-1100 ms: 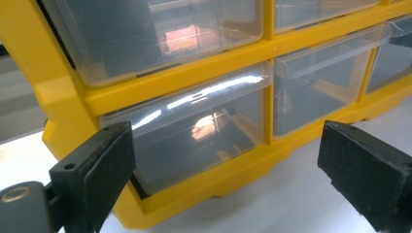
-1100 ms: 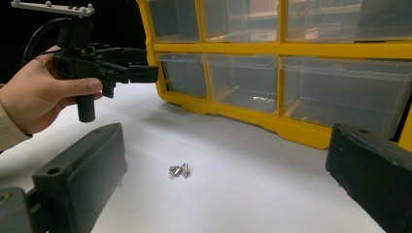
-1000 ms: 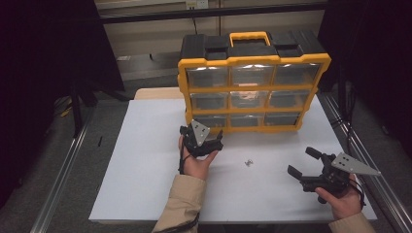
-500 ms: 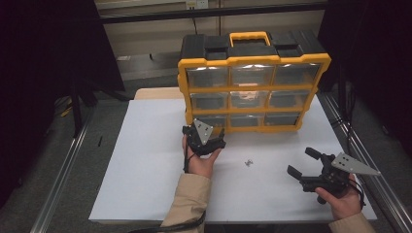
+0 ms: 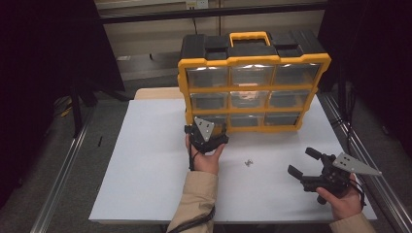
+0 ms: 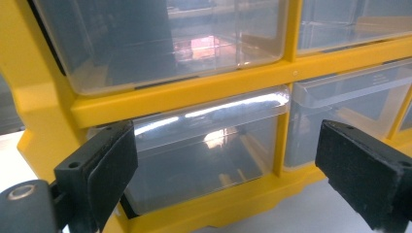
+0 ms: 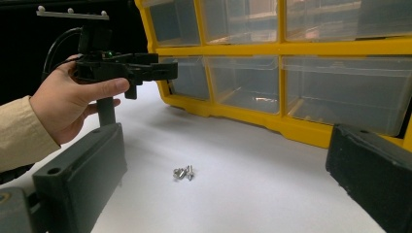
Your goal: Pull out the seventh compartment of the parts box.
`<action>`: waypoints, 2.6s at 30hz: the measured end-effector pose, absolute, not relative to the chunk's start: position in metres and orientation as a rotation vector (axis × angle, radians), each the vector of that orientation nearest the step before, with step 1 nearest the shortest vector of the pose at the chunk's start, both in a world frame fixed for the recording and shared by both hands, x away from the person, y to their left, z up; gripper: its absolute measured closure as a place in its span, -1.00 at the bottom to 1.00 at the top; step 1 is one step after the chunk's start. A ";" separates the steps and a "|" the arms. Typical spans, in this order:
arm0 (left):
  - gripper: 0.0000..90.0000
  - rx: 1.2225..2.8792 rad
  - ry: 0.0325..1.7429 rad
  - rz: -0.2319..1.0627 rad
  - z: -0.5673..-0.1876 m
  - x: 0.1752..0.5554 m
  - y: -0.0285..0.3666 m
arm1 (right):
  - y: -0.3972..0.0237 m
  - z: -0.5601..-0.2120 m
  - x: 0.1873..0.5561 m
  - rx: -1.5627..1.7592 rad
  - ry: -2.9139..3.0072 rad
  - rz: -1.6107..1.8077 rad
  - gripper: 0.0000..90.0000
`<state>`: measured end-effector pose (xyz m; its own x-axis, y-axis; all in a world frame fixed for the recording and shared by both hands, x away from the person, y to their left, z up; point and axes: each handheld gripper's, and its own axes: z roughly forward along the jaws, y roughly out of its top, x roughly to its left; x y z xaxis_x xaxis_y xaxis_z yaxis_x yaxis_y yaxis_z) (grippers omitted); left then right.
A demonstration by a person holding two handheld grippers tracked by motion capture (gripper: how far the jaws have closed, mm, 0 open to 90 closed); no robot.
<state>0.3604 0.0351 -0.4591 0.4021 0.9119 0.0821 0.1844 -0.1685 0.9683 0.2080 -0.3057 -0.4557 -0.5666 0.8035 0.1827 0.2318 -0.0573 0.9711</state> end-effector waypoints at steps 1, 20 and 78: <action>-0.82 1.619 0.992 0.882 -0.460 0.361 0.035 | -0.306 -0.456 0.208 1.101 1.769 1.663 -0.99; -0.78 1.780 0.863 1.114 -0.455 0.365 0.024 | -0.305 -0.456 0.209 1.106 1.775 1.668 -0.98; 0.41 1.789 0.608 1.528 -0.419 0.355 0.018 | -0.304 -0.457 0.210 1.094 1.801 1.656 -0.97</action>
<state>0.3552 0.0180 -0.4186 0.1952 0.7343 0.6502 -0.0865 -0.6475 0.7572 0.2102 -0.3042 -0.4570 -0.5794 0.7951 0.1791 0.2447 -0.0399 0.9688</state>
